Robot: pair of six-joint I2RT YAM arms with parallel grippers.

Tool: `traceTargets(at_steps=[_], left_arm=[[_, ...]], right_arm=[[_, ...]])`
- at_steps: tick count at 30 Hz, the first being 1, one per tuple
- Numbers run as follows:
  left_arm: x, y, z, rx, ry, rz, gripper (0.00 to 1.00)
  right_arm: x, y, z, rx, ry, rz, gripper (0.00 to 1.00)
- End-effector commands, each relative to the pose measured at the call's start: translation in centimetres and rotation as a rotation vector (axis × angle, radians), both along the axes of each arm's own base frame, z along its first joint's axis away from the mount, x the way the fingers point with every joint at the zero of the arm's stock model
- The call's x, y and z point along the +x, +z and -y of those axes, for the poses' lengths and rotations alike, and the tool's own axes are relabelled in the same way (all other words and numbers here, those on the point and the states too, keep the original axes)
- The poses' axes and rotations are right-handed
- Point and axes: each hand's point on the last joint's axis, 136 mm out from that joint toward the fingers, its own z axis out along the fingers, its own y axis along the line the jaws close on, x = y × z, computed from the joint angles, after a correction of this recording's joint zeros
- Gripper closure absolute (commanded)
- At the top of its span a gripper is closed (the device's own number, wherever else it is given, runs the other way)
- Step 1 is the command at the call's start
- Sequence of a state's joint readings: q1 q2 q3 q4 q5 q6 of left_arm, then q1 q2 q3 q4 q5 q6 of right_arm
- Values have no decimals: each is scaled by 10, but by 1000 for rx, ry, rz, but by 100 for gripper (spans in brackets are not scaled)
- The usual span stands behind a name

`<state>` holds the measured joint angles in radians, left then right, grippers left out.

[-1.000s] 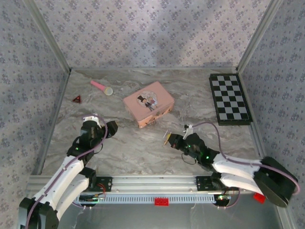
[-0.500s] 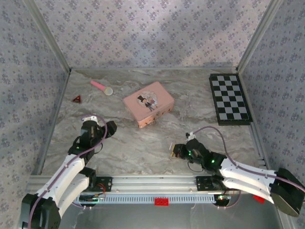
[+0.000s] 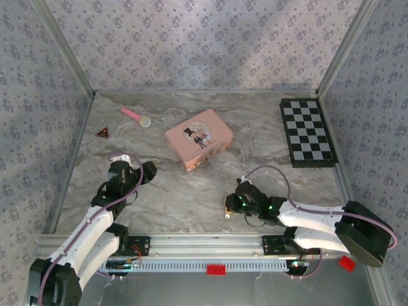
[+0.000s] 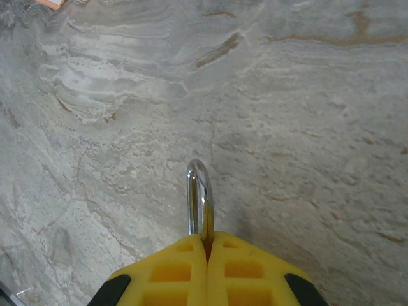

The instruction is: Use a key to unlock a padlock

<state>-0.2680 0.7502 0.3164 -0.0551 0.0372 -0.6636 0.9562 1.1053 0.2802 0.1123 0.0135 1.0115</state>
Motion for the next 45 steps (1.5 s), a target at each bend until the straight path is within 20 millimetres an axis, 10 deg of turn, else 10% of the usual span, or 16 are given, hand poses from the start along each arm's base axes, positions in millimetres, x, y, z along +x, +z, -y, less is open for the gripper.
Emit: traceTargets(at_steps=[1,7,15,26,35,45], left_arm=[[3,9,2,-16,-9,26,25],[3,7,1,-12,-7,21,25],[3,18,-3,47,-22,30,25],[15,51,-37,203,111,133,21],[46,58,-69,394,217,151,14],[87,38,-81,516,220,130,0]], right_arm=[[5,12,-9,14,32,37,100],[6,17,-2,-11,28,48,74],[24,65,17,-132,85,199,67],[118,156,95,-332,-160,633,40],[186,140,182,-512,-390,609,21],[198,94,230,-862,-408,598,16]])
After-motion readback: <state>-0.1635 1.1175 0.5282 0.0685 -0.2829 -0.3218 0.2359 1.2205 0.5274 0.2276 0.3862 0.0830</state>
